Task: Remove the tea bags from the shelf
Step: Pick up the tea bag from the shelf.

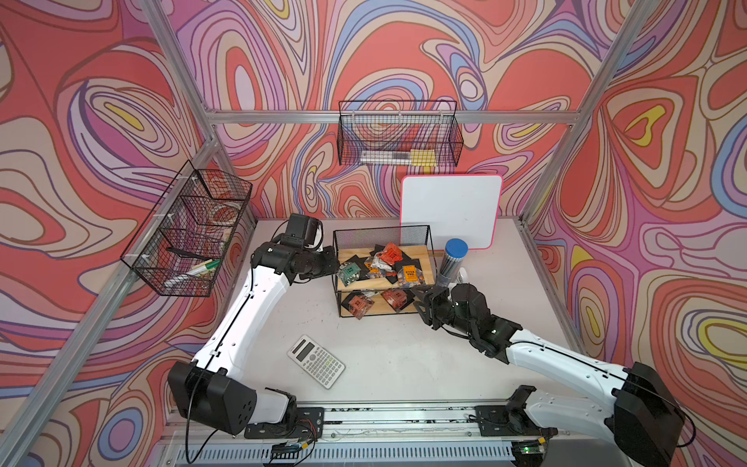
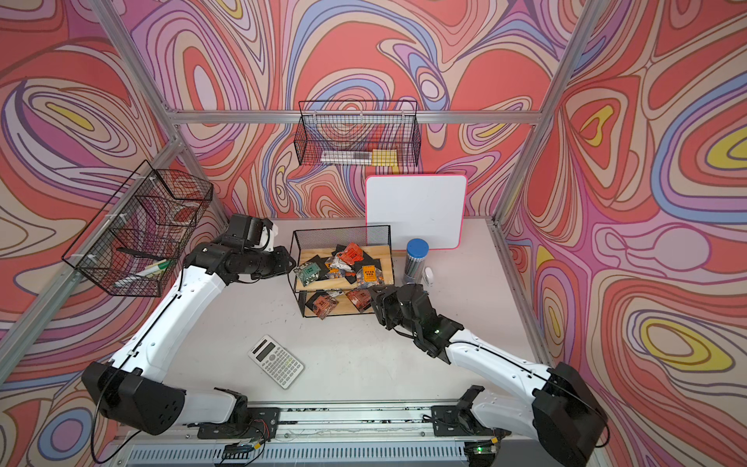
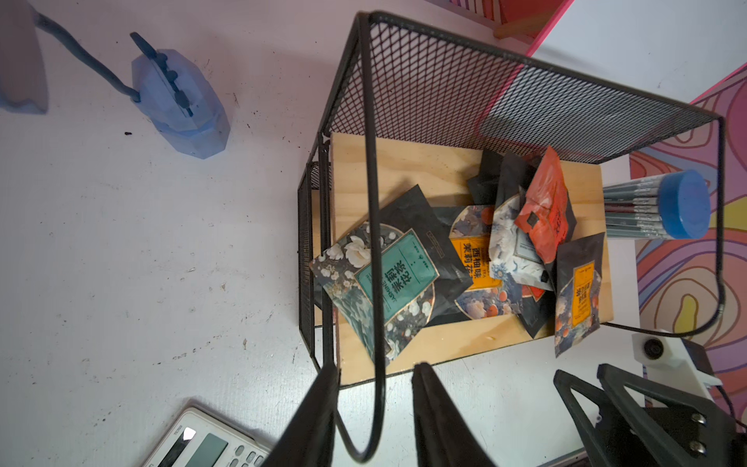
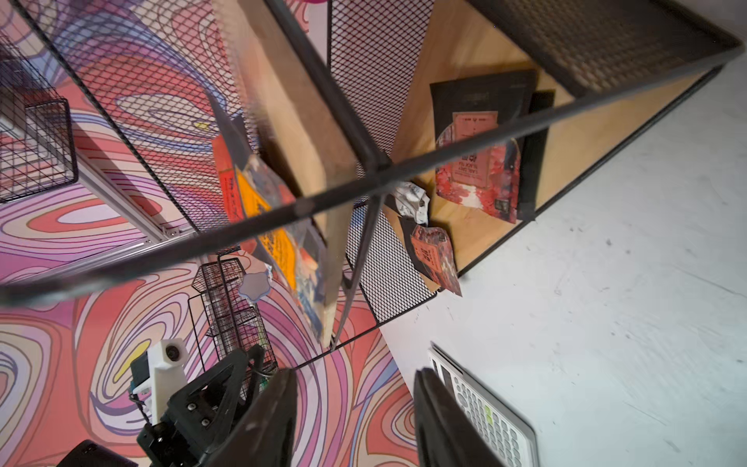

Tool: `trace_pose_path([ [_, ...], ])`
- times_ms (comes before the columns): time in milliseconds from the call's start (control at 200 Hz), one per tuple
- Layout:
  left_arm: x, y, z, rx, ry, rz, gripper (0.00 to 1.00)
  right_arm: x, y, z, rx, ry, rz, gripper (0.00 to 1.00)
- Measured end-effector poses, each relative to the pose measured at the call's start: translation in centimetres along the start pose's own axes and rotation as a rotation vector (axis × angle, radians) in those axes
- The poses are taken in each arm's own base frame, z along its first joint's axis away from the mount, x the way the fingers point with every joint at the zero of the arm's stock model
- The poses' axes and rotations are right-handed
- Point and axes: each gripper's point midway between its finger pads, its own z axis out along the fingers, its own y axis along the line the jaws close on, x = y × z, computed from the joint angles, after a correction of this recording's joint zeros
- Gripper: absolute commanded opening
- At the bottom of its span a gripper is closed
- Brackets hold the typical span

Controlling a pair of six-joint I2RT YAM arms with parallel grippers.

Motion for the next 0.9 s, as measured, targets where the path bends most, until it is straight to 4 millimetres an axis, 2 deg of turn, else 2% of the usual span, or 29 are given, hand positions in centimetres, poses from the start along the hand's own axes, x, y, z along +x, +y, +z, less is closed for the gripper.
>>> trace_pose_path([
  [165,0.1,-0.2,0.0,0.009,0.003,0.001,0.29,-0.4,0.9,1.0,-0.054,-0.020,0.004,0.46],
  [361,0.1,-0.2,0.1,0.011,0.007,0.004,0.24,-0.5,0.9,1.8,-0.063,-0.023,0.011,0.39],
  [581,0.1,-0.2,0.2,0.011,0.011,0.008,0.22,-0.8,1.0,2.3,-0.078,-0.039,0.025,0.35],
  [901,0.2,-0.1,0.5,0.010,0.018,0.017,0.19,-0.9,1.2,2.7,-0.094,-0.047,0.040,0.20],
])
